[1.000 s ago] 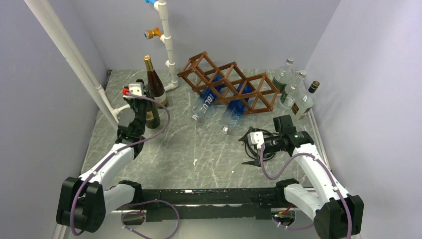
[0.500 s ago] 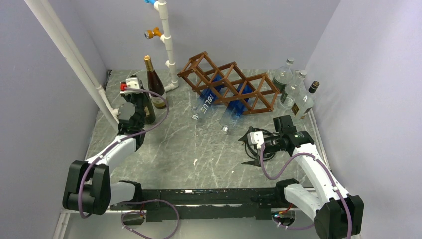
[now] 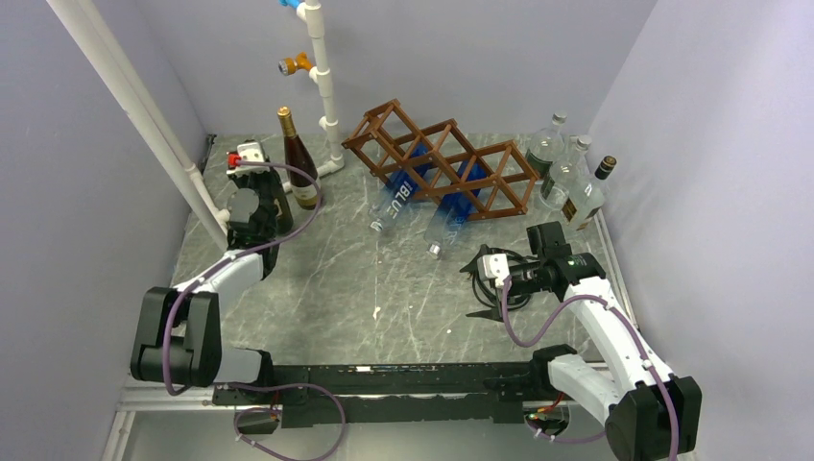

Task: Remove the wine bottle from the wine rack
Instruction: Place the wine bottle at the center of the board.

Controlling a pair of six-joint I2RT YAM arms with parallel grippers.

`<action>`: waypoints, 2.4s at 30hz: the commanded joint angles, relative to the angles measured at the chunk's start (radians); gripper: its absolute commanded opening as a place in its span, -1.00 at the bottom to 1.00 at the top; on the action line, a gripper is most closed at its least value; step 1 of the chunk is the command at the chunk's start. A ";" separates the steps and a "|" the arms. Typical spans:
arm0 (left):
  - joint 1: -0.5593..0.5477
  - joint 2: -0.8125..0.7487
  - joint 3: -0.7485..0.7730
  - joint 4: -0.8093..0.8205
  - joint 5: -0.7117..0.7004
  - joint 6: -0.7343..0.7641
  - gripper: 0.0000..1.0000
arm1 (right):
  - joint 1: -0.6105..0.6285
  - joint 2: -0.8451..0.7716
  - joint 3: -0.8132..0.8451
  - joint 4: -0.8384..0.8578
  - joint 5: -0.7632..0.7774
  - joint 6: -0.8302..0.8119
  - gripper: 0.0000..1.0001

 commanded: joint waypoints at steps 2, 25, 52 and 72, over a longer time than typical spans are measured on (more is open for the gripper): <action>0.021 0.019 0.060 0.191 -0.004 -0.014 -1.00 | -0.007 -0.007 0.027 0.003 -0.010 -0.030 0.99; 0.044 0.127 0.088 0.268 0.029 -0.010 -0.97 | -0.014 -0.003 0.025 0.006 -0.009 -0.029 0.99; 0.044 -0.011 0.082 0.053 0.053 -0.126 0.98 | -0.015 -0.020 0.026 0.000 -0.015 -0.032 0.99; 0.044 -0.335 0.232 -0.822 0.149 -0.485 0.99 | -0.019 -0.026 0.033 -0.010 -0.021 -0.036 0.99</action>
